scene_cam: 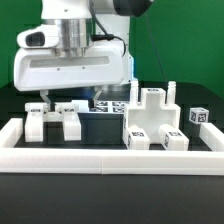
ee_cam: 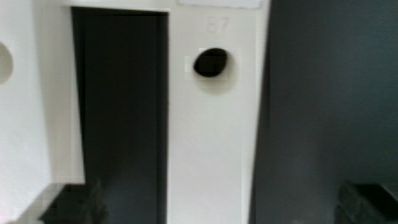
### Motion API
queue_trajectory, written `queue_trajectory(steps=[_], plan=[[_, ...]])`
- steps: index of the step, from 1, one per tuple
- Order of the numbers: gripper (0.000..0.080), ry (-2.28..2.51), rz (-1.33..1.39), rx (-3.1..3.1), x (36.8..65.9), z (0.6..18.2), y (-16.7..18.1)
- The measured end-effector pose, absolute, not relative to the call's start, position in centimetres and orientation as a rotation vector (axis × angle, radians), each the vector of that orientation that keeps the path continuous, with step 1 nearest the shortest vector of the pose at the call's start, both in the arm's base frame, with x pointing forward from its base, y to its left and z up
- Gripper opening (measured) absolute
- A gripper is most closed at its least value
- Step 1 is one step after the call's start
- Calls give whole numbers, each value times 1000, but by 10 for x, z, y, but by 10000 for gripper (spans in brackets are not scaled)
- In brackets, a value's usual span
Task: Assemble chair
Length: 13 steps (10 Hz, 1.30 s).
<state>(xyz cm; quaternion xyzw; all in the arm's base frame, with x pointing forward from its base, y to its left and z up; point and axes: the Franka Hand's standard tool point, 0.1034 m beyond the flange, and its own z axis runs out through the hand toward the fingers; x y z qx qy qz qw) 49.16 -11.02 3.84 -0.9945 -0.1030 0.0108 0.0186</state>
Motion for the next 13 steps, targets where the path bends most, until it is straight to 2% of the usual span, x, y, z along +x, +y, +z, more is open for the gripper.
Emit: queue_trajectory(steps=[3, 9, 13], plan=[[649, -331, 49, -3085, 492, 32, -108], [649, -355, 51, -3082, 493, 30, -108], [649, -360, 93, -3091, 486, 10, -112]])
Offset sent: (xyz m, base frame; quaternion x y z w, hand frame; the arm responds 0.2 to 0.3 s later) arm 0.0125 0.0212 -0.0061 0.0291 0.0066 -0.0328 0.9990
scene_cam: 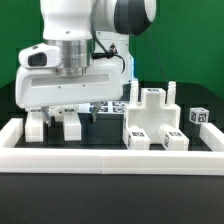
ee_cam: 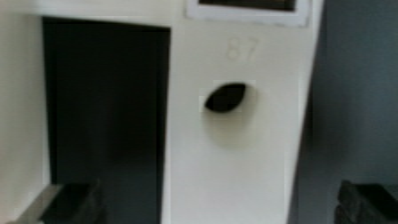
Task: Assemble chair
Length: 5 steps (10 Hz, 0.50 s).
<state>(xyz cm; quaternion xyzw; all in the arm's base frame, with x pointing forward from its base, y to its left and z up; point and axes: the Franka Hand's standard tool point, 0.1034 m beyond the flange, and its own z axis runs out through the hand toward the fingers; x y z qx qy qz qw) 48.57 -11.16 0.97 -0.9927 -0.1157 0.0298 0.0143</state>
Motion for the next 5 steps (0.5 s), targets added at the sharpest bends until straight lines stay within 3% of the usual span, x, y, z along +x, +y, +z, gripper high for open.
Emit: queue_trajectory(steps=[5], plan=[[649, -357, 103, -3087, 484, 6, -108]])
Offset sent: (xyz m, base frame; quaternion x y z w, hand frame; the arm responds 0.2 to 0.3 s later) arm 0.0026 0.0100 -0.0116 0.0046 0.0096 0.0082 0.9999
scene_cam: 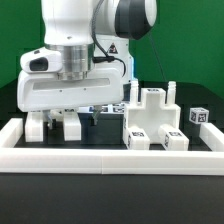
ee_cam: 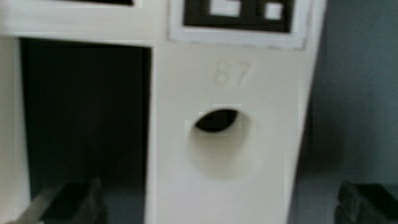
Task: Assemble chair
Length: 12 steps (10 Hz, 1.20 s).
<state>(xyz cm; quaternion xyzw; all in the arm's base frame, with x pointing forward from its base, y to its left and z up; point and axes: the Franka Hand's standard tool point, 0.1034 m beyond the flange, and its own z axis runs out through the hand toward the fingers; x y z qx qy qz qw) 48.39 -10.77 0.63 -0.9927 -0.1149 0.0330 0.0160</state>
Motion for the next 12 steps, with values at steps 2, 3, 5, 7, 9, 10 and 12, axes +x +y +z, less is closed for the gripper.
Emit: queue_trajectory(steps=[2, 3, 5, 7, 9, 10, 12], plan=[[649, -363, 98, -3088, 485, 6, -106], [528, -365, 87, -3094, 486, 6, -106], [343, -363, 87, -3094, 485, 6, -107], [287, -363, 86, -3095, 485, 6, -107], [287, -363, 86, -3095, 485, 6, -107], [287, -362, 86, -3095, 485, 6, -107], [287, -356, 86, -3095, 485, 7, -107]])
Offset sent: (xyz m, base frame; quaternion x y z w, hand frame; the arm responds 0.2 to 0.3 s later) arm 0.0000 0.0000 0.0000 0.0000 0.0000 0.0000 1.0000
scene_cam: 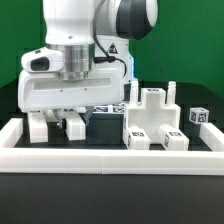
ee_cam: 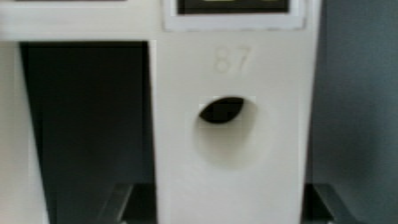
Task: Assemble chair
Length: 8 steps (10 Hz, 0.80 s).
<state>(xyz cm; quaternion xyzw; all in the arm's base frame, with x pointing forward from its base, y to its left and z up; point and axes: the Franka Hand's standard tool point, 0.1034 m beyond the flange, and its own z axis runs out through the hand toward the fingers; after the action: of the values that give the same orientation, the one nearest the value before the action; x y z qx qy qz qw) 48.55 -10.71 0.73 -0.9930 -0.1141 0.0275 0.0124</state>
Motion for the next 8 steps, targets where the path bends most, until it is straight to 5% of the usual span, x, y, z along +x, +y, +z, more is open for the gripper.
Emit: queue_trajectory(steps=[8], plan=[[288, -100, 36, -3036, 506, 94, -58]])
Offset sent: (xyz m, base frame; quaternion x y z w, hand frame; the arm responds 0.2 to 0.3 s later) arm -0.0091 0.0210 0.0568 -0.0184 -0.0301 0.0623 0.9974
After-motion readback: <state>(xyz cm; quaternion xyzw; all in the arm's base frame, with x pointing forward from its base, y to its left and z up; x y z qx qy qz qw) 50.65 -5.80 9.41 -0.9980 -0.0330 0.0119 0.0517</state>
